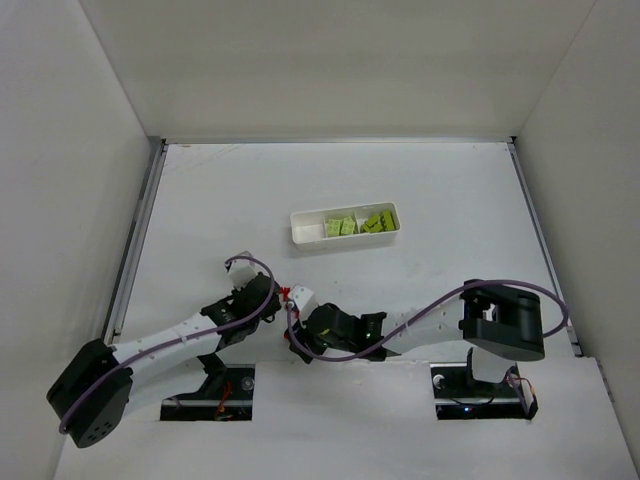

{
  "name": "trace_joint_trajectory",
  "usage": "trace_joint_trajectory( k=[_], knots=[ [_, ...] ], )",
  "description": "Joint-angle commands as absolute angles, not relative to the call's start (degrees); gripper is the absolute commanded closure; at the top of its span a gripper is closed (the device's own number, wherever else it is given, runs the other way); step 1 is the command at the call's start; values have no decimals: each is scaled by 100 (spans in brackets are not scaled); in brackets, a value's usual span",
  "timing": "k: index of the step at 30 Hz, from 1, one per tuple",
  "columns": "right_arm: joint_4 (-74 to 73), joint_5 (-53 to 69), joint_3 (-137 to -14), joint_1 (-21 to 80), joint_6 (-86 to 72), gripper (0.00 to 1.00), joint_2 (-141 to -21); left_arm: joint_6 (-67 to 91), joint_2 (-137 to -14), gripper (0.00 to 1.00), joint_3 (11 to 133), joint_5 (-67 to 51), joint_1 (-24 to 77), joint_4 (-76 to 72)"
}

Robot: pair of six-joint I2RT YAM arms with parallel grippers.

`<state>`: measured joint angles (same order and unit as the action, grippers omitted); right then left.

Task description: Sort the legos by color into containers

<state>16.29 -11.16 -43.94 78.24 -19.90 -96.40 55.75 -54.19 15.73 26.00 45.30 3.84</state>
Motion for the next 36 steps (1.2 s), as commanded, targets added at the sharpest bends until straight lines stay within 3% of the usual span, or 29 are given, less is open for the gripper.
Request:
trace_joint_trajectory(
  k=[1, 6, 19, 24, 36],
  knots=[
    [2065, -1125, -4623, 7888, -2013, 36, -9747, 5572, -5441, 80, 1442, 2769, 4566, 132],
    [2092, -1213, -4720, 7906, -1987, 40, -9923, 5449, -5002, 87, 1301, 2777, 4460, 79],
    [2610, -1740, -4641, 7941, -1793, 60, -10204, 5194, -3709, 90, 1275, 2584, 3837, 202],
    [2680, -1749, -4597, 7967, -1907, 76, -10204, 5045, -3744, 90, 1424, 2444, 3643, 88],
    [3129, -2469, -3209, 7774, -2355, 82, -7825, 4764, -4841, 89, 2275, 1846, 3748, -1361]
  ],
)
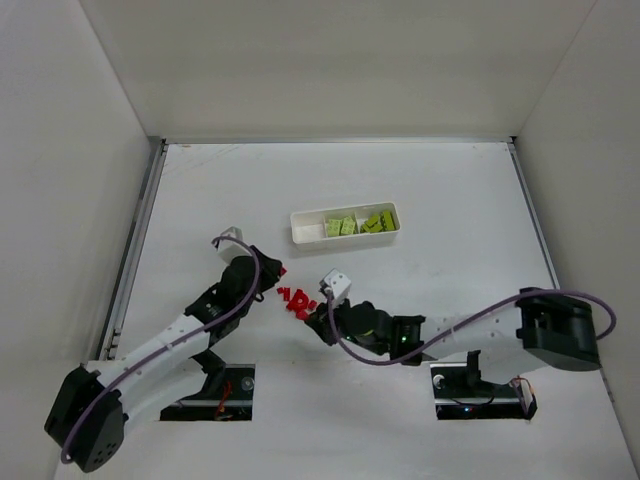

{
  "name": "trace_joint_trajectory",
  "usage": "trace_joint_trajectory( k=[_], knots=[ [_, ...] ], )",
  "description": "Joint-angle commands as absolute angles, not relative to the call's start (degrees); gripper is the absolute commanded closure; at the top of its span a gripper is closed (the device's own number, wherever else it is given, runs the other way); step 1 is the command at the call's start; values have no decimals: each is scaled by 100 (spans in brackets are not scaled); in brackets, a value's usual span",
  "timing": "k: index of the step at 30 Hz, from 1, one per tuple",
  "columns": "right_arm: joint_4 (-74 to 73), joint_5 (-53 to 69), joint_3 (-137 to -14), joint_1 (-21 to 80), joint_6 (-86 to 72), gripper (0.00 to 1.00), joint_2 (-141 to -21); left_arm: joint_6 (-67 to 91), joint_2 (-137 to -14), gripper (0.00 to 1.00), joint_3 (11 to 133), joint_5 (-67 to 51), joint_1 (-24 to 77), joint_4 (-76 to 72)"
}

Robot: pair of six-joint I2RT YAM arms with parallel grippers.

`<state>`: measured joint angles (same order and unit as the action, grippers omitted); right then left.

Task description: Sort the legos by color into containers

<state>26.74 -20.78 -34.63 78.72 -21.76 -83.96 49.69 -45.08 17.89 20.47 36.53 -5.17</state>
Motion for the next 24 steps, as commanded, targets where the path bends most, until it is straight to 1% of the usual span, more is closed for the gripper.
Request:
trace_joint_trajectory(
  k=[1, 7, 12, 18, 24],
  knots=[
    [3129, -2522, -3069, 7713, -2364, 82, -7596, 4694, -5052, 89, 2389, 1802, 3783, -1536],
    [2567, -2856, -2321, 7151, -2654, 82, -6075, 4422, -6414, 87, 3172, 1705, 4091, -2442],
    [2180, -2848, -2127, 6685, -2838, 82, -5362, 4175, -7556, 87, 3699, 1714, 3793, -2926],
    [2004, -2769, -2320, 6262, -2883, 82, -5387, 4078, -8595, 87, 4236, 1609, 3502, -3111],
    [2083, -2426, -2864, 5823, -2830, 82, -6133, 4043, -8833, 85, 4412, 1538, 3362, -3129]
  ],
)
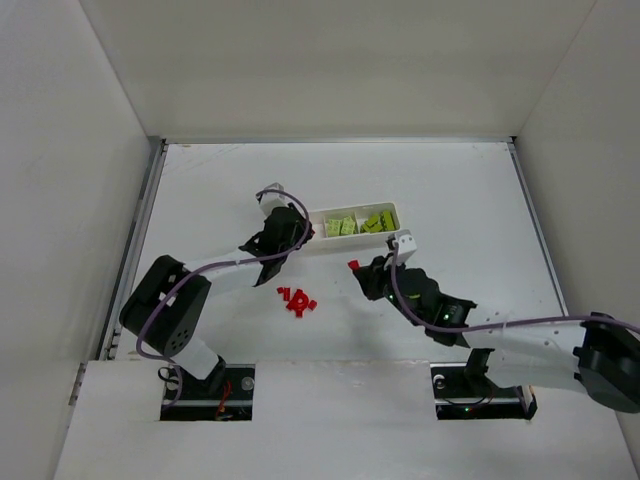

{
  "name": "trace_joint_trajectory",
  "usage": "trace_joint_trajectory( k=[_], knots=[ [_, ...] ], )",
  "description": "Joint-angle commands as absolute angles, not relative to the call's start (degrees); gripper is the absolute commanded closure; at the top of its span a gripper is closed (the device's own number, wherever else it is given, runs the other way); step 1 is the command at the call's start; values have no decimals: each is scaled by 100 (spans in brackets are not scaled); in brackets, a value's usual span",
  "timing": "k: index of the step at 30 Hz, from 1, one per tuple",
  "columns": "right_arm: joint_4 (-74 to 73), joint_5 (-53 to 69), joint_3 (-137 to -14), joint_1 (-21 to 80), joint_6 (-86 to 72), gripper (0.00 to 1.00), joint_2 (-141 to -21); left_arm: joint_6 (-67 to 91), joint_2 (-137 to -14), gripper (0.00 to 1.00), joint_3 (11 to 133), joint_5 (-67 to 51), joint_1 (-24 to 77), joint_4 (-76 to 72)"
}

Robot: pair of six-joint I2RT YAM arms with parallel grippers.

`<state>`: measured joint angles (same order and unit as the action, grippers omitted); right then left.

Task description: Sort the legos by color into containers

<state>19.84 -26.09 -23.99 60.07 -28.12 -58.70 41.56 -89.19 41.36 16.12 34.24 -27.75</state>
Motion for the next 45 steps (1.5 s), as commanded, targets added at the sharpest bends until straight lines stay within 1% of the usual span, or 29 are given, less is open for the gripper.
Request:
trace_joint_trajectory(
  k=[1, 7, 9, 13, 14, 15, 20, 25, 28, 32, 36, 39, 40, 43, 45],
  knots=[
    [2109, -2347, -2987, 5753, -2821, 82, -6300, 4026, -8798, 84, 4412, 1503, 3353, -3129],
    [2329, -2083, -3769, 5419, -2672, 82, -7329, 3929, -8745, 76, 4386, 1416, 3213, -3068],
    [2338, -1995, -3989, 5357, -2611, 82, -7540, 3937, -8806, 68, 4377, 1266, 3142, -3094],
    [2276, -1890, -4394, 5243, -2479, 83, -7935, 4034, -8676, 46, 4272, 1108, 3010, -3067],
    [2276, -1820, -4499, 5216, -2452, 83, -8050, 4043, -8518, 32, 4193, 1134, 2993, -3067],
    [2276, -1767, -4596, 5199, -2426, 83, -8173, 4043, -8334, 0, 4097, 1160, 2975, -3067],
    [2303, -1582, -5149, 5111, -2364, 83, -8875, 4227, -6990, 0, 3648, 1257, 2966, -2647],
    [2250, -1477, -5756, 4918, -2347, 83, -9605, 4403, -5636, 0, 3805, 1283, 3273, -1619],
    [2224, -1433, -6072, 4803, -2329, 82, -9922, 4438, -4872, 0, 3780, 1624, 3501, -1284],
    [2110, -1389, -6433, 4698, -2364, 81, -10265, 4499, -4317, 0, 3805, 1872, 3756, -1073],
    [2083, -1389, -6627, 4680, -2496, 79, -10529, 4737, -4149, 0, 3998, 1837, 3968, -1020],
    [2074, -1415, -6741, 4689, -2593, 75, -10696, 4860, -4000, 0, 4104, 1846, 4117, -1019],
    [2074, -1441, -6759, 4689, -2593, 71, -10731, 4878, -3947, 0, 4131, 1837, 4144, -1037],
    [2135, -1503, -6776, 4689, -2602, 56, -10749, 4887, -3815, 0, 4219, 1819, 4188, -1020],
    [2136, -1503, -6785, 4689, -2602, 54, -10714, 4887, -3762, 0, 4245, 1811, 4188, -1063]
  ],
)
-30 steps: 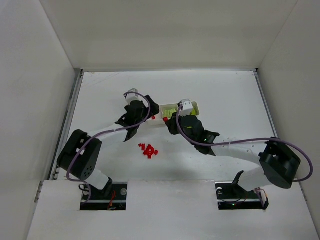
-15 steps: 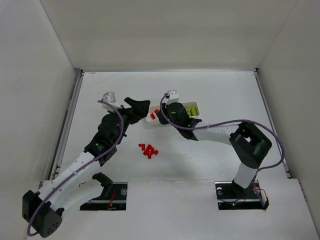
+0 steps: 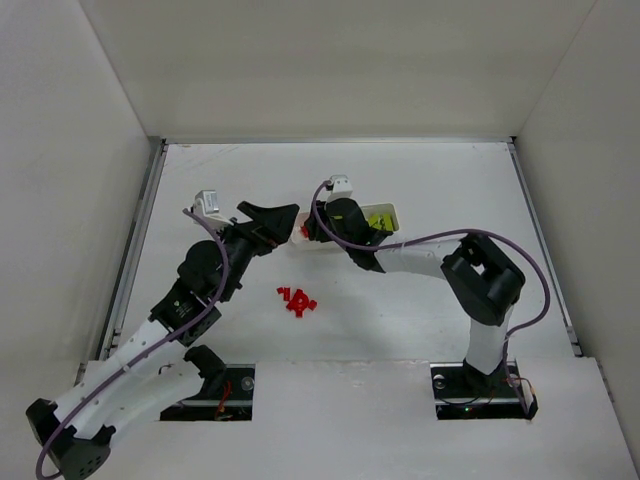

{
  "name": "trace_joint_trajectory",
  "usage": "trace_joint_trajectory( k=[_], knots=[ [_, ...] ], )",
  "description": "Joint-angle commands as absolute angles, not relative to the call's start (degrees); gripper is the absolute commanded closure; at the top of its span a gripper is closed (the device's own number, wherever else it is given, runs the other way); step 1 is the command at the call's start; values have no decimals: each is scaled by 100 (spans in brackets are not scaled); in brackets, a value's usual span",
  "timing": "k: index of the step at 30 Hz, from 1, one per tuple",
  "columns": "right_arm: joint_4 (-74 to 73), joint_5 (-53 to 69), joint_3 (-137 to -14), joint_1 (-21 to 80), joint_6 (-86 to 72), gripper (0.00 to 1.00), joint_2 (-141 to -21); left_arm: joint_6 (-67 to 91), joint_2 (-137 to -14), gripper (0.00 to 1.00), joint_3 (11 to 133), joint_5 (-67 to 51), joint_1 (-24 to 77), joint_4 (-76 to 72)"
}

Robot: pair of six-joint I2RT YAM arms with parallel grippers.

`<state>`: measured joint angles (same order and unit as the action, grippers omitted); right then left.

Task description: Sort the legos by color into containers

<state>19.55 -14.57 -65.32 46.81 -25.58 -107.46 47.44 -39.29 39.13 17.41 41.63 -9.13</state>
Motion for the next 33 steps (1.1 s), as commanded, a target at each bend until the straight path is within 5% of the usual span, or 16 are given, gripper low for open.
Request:
trace_joint_trajectory(
  k=[1, 26, 33],
  knots=[
    [2127, -1503, -6785, 4689, -2602, 53, -10688, 4887, -3744, 0, 4280, 1793, 4197, -1063],
    [2109, -2197, -5265, 5866, -2443, 50, -9071, 4878, -3596, 0, 3973, 1372, 4355, -1574],
    [1846, -2268, -4730, 6209, -2188, 68, -8483, 4720, -3339, 0, 3586, 1450, 3670, 147]
  ],
)
